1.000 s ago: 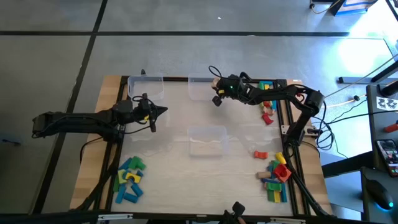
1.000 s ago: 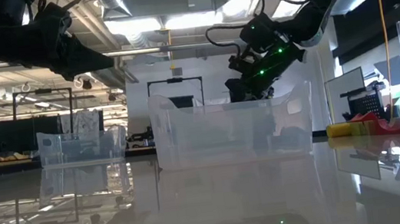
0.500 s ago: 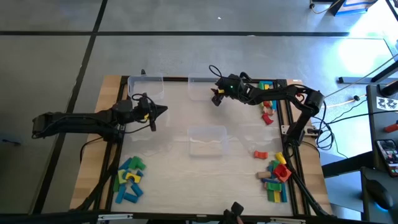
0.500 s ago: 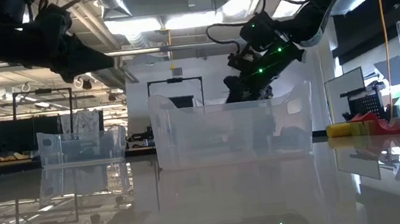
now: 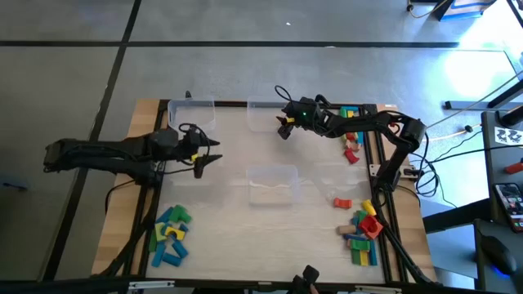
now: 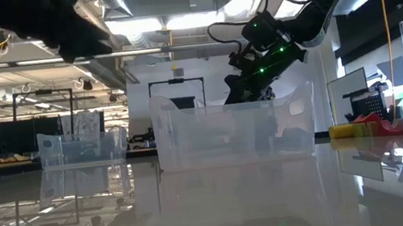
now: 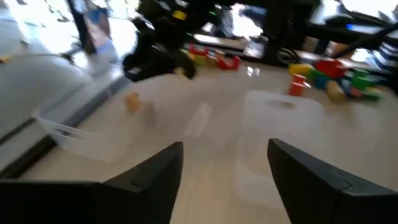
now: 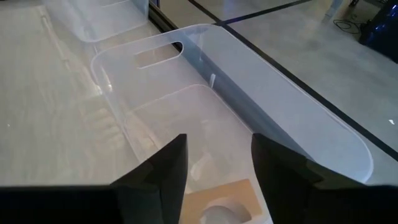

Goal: Sort blocks by size
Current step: Put the green arch block into the top right transparent bin

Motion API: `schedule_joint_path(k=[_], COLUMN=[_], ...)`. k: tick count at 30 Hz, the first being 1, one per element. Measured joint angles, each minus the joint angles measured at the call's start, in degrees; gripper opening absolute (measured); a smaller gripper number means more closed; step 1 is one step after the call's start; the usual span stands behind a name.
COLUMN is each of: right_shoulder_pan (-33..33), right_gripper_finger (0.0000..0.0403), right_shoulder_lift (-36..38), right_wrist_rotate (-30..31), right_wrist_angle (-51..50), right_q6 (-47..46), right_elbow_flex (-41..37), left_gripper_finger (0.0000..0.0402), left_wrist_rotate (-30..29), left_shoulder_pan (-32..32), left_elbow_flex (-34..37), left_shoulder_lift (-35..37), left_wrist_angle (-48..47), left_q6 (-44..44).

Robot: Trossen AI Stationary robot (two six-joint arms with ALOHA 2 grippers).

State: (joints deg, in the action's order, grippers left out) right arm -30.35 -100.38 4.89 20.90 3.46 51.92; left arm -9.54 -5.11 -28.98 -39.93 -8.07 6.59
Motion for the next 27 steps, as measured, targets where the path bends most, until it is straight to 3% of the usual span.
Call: schedule_joint_path(k=[13,19,27], right_shoulder_pan=[0.00,-0.02,-0.04], right_gripper_finger=[0.0177,0.0177,0.0177], right_shoulder_lift=[0.00,0.00,0.00], right_wrist_rotate=[-0.09,-1.07,-2.06], right_wrist_angle=[-1.26,-1.48,-1.81], right_q6=[0.01,-0.07,-0.21], right_elbow_flex=[0.00,0.00,0.00], left_gripper_finger=[0.0241,0.0241,0.0241], left_wrist_rotate=[0.56,1.01,4.61], left_shoulder_pan=[15.92,21.75,26.61], left_elbow_flex=[-13.02,-14.19,-14.19], left_shoulder_lift=[-7.79,-10.68,-14.60], left_wrist_angle=[-23.58,-33.08,-44.67], left_q6=[18.84,29.55,50.98])
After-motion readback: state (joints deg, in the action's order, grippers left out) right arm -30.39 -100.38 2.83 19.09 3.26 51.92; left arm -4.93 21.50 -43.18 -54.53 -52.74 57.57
